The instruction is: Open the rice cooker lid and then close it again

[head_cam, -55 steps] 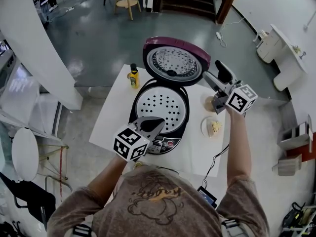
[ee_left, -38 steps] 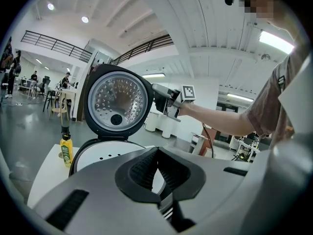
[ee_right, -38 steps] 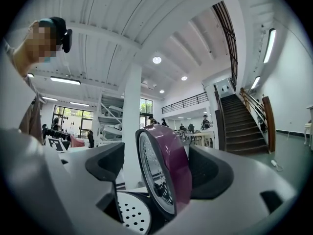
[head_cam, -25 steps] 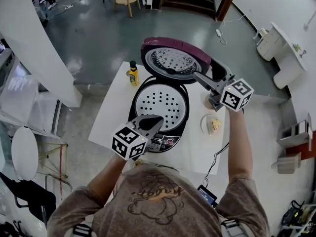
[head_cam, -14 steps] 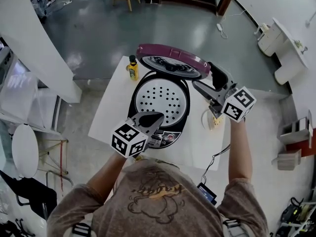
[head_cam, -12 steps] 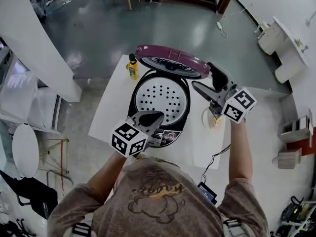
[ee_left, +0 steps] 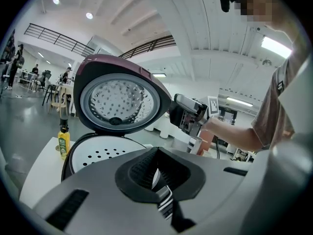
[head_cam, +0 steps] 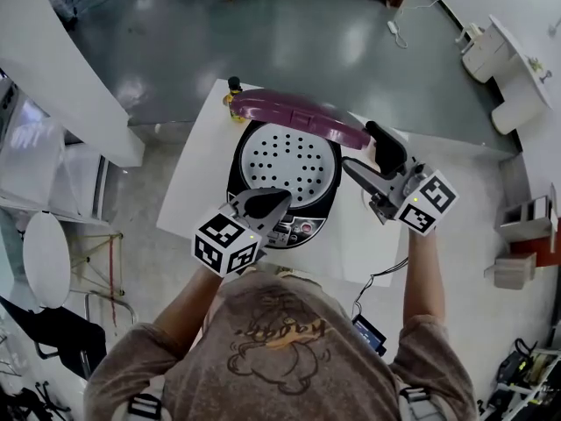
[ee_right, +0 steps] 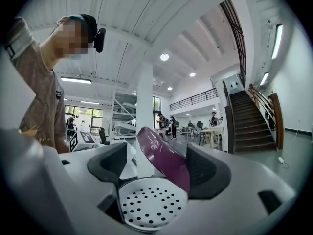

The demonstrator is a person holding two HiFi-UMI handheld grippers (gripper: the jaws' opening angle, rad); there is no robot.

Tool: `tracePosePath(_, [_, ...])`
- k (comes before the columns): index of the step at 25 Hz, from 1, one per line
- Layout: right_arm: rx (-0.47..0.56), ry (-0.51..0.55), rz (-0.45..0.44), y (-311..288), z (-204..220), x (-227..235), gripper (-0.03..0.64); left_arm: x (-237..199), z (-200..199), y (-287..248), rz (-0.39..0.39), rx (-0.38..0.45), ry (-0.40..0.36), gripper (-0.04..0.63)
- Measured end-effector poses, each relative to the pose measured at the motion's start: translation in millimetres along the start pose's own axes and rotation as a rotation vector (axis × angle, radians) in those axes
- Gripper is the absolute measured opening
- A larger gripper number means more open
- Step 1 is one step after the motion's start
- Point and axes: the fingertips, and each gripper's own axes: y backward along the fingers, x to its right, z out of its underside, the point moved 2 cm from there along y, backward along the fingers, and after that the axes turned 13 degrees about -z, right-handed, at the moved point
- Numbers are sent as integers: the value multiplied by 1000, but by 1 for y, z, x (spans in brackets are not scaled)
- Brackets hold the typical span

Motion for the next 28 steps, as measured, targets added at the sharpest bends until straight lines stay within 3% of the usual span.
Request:
tracePosePath(9, [-60, -1, -8, 2, 24, -24, 360, -4, 3, 12, -12, -5, 17, 21])
tracePosePath(28, [-92, -128, -10, 13, 77, -57, 331, 10, -15, 27, 4, 32, 21, 21])
